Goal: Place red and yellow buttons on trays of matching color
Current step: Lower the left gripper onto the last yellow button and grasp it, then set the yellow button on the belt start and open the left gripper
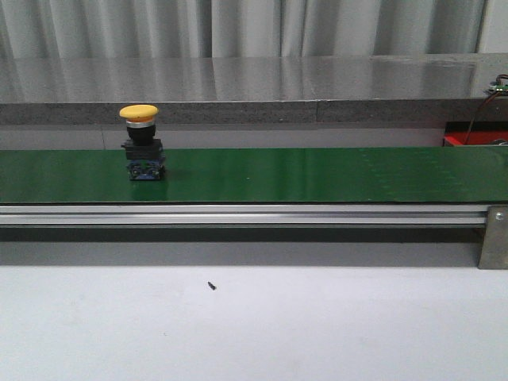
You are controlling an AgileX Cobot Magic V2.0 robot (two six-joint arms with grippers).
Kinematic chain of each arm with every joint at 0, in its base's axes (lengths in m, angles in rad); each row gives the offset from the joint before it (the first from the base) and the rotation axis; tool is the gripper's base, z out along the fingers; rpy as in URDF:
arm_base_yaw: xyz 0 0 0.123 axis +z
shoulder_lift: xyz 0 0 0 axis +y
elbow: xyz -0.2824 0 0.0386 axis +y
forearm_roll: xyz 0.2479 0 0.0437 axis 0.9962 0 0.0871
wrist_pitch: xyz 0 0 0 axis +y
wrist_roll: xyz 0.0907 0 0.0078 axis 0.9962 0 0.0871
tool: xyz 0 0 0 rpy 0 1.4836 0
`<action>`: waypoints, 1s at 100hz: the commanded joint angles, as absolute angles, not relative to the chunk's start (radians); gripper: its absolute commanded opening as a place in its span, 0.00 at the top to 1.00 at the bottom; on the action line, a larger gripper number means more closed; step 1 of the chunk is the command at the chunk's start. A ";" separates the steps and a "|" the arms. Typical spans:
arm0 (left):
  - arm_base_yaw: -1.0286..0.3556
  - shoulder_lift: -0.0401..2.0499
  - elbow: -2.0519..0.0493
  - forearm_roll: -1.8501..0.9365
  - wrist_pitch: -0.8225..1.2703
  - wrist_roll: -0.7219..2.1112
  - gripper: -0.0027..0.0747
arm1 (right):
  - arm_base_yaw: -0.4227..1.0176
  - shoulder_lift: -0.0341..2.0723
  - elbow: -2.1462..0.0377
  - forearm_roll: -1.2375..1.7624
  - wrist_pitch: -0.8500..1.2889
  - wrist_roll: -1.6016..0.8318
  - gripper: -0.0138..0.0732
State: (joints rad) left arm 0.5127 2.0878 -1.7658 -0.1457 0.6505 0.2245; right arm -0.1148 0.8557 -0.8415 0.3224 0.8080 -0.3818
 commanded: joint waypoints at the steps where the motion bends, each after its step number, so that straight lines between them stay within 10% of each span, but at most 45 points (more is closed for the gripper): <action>1: 0.504 1.950 -1.799 -0.204 0.673 0.226 0.82 | -0.113 0.845 -0.865 0.335 0.749 -0.387 0.92; 100: 0.212 1.537 -1.276 -0.328 0.660 0.362 0.82 | -0.113 0.845 -0.865 0.352 0.751 -0.387 0.92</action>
